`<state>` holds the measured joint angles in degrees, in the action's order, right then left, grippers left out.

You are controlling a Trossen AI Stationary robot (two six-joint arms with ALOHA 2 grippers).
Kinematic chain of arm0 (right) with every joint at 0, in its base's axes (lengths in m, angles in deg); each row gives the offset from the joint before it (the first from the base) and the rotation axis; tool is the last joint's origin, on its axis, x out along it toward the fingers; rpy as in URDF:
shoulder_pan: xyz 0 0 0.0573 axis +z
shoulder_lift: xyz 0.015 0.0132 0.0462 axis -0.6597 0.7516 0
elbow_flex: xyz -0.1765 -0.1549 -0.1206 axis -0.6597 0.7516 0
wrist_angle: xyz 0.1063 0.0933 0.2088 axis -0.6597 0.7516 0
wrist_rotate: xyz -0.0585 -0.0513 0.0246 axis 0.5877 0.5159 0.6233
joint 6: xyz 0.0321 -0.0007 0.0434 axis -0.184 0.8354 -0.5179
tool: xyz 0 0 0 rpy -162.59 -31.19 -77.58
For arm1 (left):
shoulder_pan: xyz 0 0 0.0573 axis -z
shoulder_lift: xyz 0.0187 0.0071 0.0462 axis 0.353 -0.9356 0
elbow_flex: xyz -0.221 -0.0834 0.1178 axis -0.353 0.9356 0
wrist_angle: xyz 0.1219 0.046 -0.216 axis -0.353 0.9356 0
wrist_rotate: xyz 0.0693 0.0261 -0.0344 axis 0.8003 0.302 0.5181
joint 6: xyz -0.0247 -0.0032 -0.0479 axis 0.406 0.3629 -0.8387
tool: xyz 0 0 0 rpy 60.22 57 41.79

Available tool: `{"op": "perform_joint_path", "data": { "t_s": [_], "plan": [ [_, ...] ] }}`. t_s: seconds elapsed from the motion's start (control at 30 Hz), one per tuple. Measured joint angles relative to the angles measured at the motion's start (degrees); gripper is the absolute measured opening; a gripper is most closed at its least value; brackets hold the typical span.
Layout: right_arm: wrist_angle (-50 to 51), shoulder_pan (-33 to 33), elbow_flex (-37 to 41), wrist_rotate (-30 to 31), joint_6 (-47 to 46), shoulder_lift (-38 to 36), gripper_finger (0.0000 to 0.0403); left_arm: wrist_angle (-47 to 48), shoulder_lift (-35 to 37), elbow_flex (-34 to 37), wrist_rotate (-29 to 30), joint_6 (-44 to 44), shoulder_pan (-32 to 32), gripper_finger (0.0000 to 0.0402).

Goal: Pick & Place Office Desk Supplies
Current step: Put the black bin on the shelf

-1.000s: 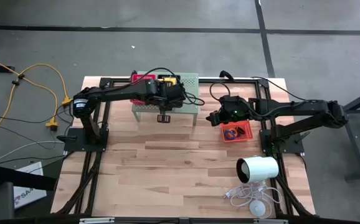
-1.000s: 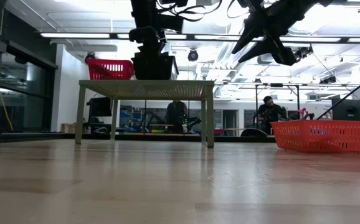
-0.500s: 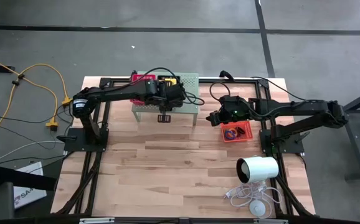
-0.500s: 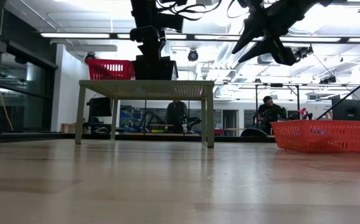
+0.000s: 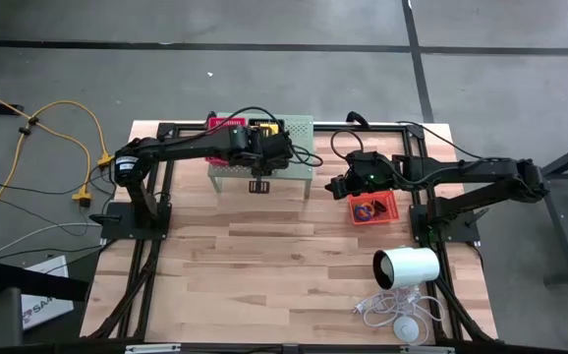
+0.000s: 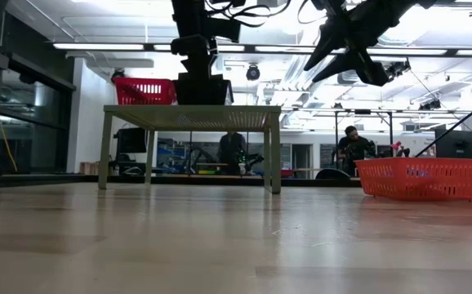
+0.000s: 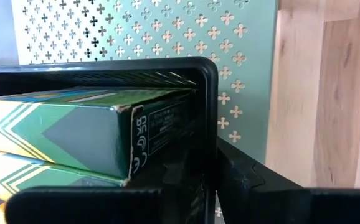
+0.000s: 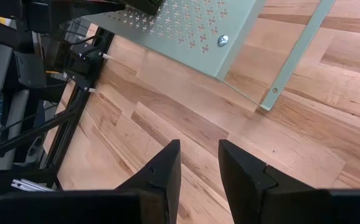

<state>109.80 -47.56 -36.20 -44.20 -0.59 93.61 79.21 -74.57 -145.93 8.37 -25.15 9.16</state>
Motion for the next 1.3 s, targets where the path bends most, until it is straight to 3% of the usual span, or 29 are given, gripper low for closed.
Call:
{"op": "perform_joint_path", "data": {
  "t_s": [1.3],
  "plan": [
    [0.0,0.0,0.0,0.01,0.0,0.0,0.0095,1.58,0.61,-2.15,-1.83,0.95,0.09,0.0057]
  ]
}}
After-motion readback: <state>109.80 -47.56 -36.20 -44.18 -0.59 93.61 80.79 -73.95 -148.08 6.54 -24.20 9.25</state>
